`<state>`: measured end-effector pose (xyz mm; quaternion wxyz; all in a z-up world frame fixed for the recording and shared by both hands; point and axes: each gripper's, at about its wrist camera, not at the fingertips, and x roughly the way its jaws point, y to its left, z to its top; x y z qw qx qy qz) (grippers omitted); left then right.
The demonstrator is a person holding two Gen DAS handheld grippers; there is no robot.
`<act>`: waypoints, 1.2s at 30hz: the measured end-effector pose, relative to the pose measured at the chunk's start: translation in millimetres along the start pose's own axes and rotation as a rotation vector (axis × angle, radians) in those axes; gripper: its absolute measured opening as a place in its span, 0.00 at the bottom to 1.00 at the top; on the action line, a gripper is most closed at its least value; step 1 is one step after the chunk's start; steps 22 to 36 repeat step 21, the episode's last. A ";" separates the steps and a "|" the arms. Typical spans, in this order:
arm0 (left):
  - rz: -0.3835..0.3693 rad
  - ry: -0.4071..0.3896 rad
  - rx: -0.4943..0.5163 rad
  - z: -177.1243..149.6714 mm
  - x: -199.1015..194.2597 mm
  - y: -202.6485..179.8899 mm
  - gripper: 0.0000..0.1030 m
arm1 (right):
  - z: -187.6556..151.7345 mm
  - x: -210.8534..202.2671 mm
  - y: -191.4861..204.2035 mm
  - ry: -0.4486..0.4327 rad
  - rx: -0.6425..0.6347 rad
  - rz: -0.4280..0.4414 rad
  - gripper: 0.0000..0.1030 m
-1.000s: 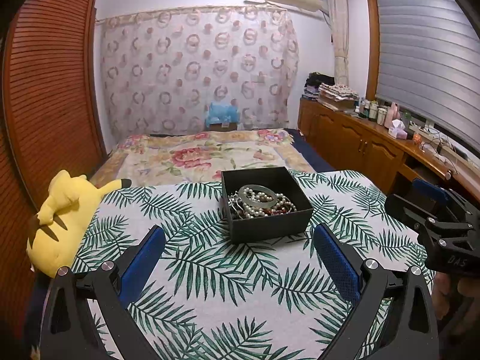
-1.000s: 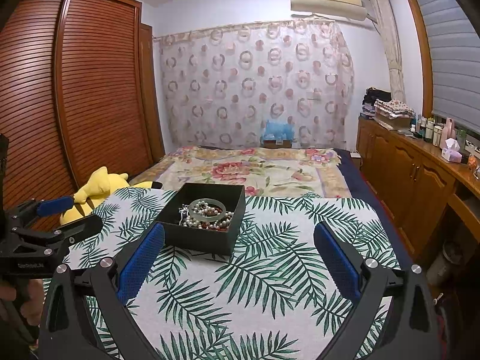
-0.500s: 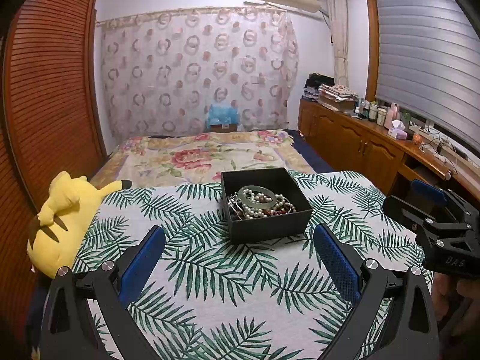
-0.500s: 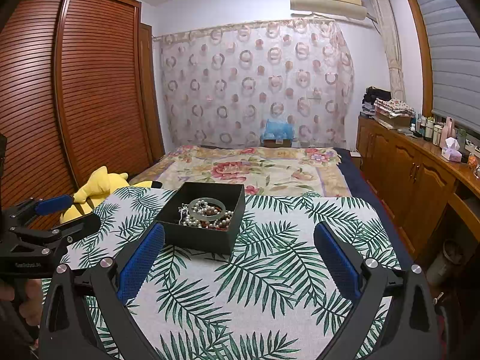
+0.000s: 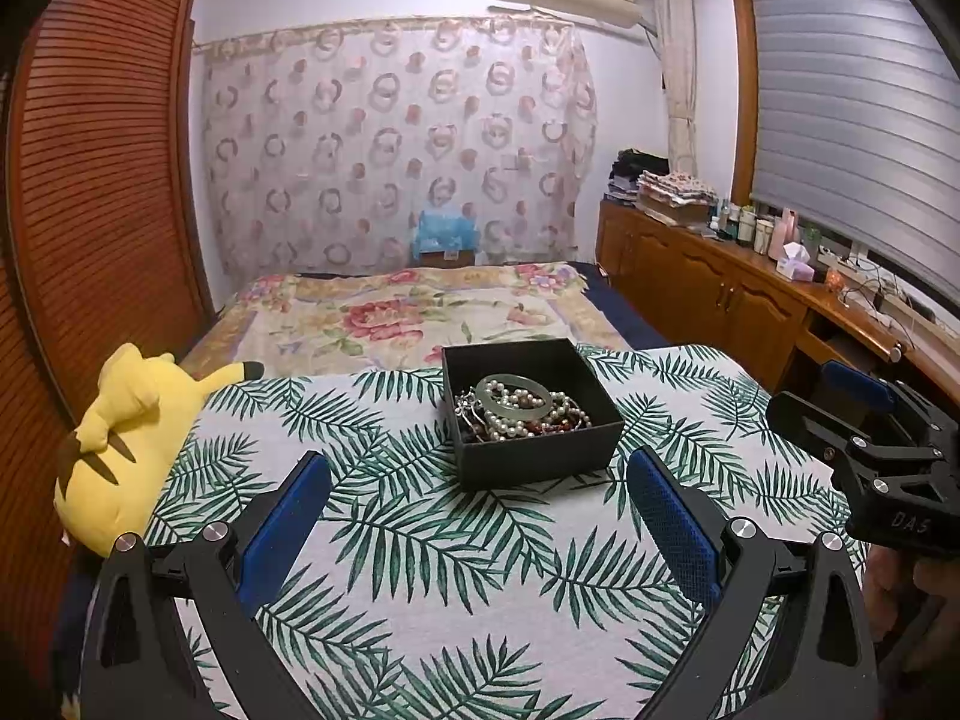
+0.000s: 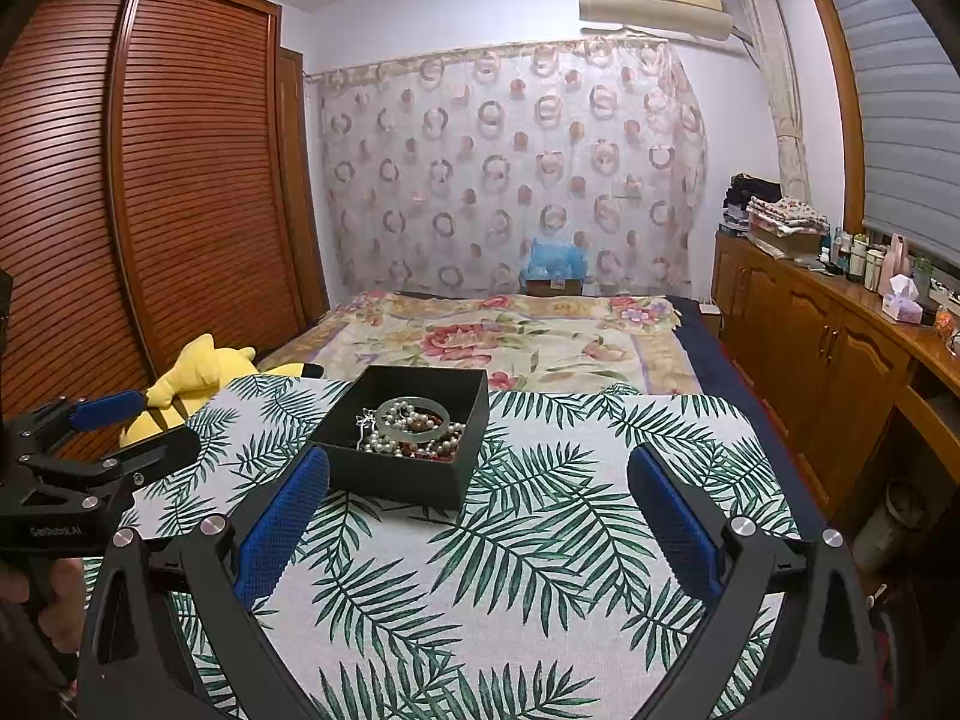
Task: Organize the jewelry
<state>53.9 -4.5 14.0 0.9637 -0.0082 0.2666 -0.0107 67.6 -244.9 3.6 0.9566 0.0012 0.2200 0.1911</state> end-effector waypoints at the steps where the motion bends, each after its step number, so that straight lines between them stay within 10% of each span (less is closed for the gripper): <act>1: 0.000 0.001 0.001 -0.4 0.2 -0.2 0.93 | -0.1 -0.2 0.0 0.000 0.000 0.001 0.97; 36: 0.001 0.003 0.001 0.2 0.6 -1.3 0.93 | -0.4 -0.5 0.2 -0.001 0.001 -0.002 0.97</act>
